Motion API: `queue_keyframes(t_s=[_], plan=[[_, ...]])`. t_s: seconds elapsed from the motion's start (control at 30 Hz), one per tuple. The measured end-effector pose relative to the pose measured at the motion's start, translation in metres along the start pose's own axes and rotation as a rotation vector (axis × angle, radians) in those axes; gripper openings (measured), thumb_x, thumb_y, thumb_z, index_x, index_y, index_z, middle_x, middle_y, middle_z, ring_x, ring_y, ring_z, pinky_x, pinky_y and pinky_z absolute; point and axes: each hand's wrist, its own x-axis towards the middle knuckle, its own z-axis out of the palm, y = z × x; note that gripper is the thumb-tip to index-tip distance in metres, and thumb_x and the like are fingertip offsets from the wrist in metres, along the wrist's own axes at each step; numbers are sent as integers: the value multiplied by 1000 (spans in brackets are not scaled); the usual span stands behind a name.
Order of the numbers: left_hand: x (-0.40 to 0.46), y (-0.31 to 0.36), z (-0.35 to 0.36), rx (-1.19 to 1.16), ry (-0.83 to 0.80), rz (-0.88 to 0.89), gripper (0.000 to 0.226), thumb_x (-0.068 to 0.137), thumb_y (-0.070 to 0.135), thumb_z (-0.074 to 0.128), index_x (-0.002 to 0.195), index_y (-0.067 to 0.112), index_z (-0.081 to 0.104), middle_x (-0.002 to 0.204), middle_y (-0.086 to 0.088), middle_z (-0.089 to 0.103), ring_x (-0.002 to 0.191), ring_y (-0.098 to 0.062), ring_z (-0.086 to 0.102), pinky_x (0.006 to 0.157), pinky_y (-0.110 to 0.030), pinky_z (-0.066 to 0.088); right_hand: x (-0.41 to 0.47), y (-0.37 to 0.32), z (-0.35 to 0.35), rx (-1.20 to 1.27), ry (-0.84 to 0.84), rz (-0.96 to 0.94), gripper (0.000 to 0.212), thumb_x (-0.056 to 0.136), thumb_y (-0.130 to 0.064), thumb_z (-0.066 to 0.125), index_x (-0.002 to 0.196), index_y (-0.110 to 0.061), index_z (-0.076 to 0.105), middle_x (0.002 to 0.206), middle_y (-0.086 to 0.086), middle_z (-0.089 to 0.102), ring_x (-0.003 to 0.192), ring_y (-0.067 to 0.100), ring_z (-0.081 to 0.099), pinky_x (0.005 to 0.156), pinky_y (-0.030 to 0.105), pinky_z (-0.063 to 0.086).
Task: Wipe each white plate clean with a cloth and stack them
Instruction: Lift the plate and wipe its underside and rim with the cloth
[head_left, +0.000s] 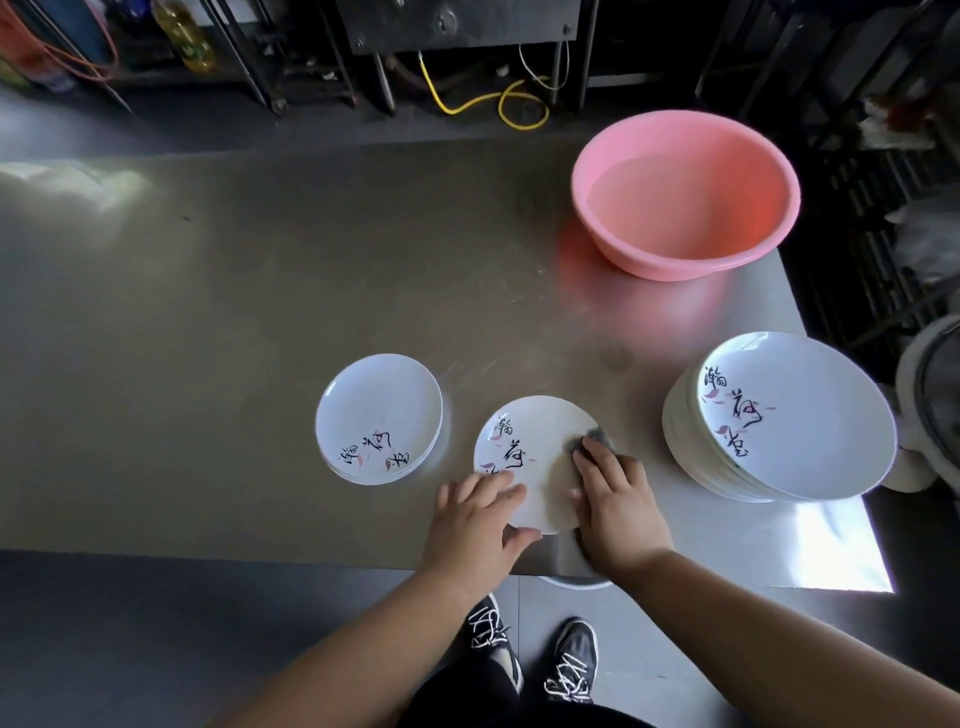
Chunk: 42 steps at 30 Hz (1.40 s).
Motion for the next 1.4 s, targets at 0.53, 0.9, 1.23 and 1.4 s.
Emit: queue_keyframes(t_s=[0.53,0.9,1.23,1.4], plan=[[37,-11,-49,4,-272,-250,55,96,53,54,140,23,40,132,1,52,119,-23,60,88,-36,49,31,-29,-74,-12,-428,616,48,100,-61,39,118,-17,50,100,1,75,97,26,69,81,37,55],[89,-25,-64,-210,-617,-523,58,93,57,58,126,10,50,114,-12,67,86,-30,72,72,-33,56,73,-40,-92,89,-771,720,51,103,-29,36,71,-9,71,62,7,67,43,18,54,49,22,43],[93,10,-134,-883,-183,-630,66,95,79,16,115,23,46,103,-3,73,86,-17,75,82,-39,59,49,-46,-126,740,104,617,61,104,-56,16,88,-11,54,74,7,73,59,19,64,66,38,58],[101,37,-185,-1252,104,-503,54,87,73,57,112,25,59,115,-6,66,102,-16,69,94,-38,57,46,-63,-192,964,347,429,25,103,-51,50,92,-32,60,70,-4,65,55,15,61,49,30,54]])
